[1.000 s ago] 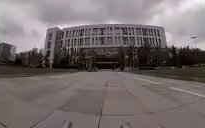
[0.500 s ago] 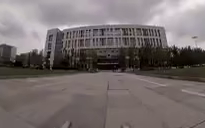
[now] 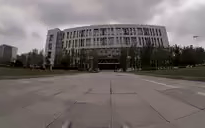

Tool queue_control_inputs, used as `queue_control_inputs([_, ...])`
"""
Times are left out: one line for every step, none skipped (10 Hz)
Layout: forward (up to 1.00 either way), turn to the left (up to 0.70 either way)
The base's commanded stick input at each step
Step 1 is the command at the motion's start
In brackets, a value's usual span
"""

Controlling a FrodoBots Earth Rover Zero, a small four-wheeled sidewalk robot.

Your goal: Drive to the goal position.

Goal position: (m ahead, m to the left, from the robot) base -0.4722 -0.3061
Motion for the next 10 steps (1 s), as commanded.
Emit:
queue_control_inputs([1.00, 0.00])
queue_control_inputs([1.00, -0.02])
queue_control_inputs([1.00, -0.25])
queue_control_inputs([1.00, 0.00])
queue_control_inputs([1.00, 0.00])
queue_control_inputs([1.00, -0.02])
queue_control_inputs([1.00, -0.14])
queue_control_inputs([1.00, -0.04])
queue_control_inputs([1.00, 0.00])
queue_control_inputs([1.00, 0.00])
